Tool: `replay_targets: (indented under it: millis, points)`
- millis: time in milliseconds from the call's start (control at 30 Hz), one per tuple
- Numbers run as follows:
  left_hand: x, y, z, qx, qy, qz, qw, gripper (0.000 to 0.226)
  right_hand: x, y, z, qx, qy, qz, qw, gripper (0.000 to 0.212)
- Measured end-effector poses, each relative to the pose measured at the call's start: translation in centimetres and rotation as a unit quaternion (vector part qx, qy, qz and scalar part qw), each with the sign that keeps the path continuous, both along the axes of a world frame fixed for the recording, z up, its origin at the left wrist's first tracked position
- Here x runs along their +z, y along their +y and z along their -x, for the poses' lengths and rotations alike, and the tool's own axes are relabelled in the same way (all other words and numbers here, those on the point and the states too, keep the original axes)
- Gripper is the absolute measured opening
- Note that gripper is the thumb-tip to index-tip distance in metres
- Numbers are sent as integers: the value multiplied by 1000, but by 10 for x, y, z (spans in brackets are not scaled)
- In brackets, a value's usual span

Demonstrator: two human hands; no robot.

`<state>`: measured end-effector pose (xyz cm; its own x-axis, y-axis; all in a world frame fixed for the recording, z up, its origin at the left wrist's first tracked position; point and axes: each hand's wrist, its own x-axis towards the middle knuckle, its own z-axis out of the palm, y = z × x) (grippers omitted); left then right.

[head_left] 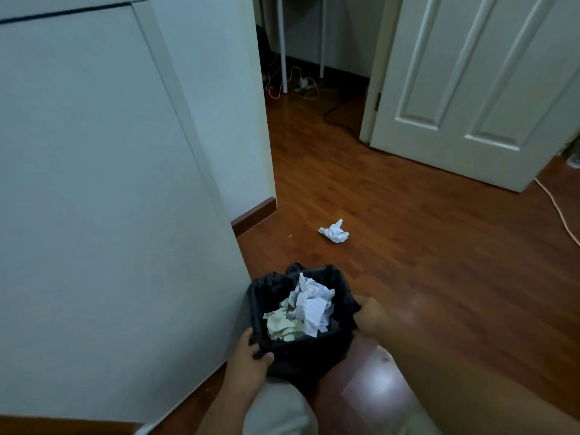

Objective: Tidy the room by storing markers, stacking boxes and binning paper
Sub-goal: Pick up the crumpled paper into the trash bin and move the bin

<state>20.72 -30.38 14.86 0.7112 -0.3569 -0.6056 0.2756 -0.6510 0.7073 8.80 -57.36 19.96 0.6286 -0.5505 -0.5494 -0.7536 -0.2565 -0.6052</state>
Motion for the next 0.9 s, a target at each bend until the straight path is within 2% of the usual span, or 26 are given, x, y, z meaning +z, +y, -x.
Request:
replay_targets:
  millis: [67,100,200,267,333,467,567,700,767,900]
  points:
    - [1,-12,-12,14,50,35,998,83,5,-10,-8,-7,5,10,1000,31]
    - [13,-19,-14,7,59,37,998,82,7,-13,-12,0,11,14,1000,29]
    - [49,-38,-12,-38,7,16,999,47,8,-31,-24,26,24,56,998,26]
    - [57,-52,-14,-20,-24,-11,999,26,8,-43,-35,39,29,60,997,26]
    - [59,-67,-18,3,-51,-35,998,15,8,-58,-45,48,29,66,996,33]
    - [57,-95,-24,19,-119,-127,985,35,1,-91,-59,60,1,61,996,48]
    - [53,-119,-28,38,-133,-159,977,30,-6,-111,-64,50,-28,30,998,51]
    - [42,-140,-36,82,-134,-139,978,18,-9,-135,-86,55,-89,8,994,56]
    - [32,-149,-43,115,-118,-125,978,26,-13,-145,-97,42,-109,-13,993,55]
    - [27,-169,-55,247,-77,-40,965,39,-13,-157,-124,27,-159,-60,985,43]
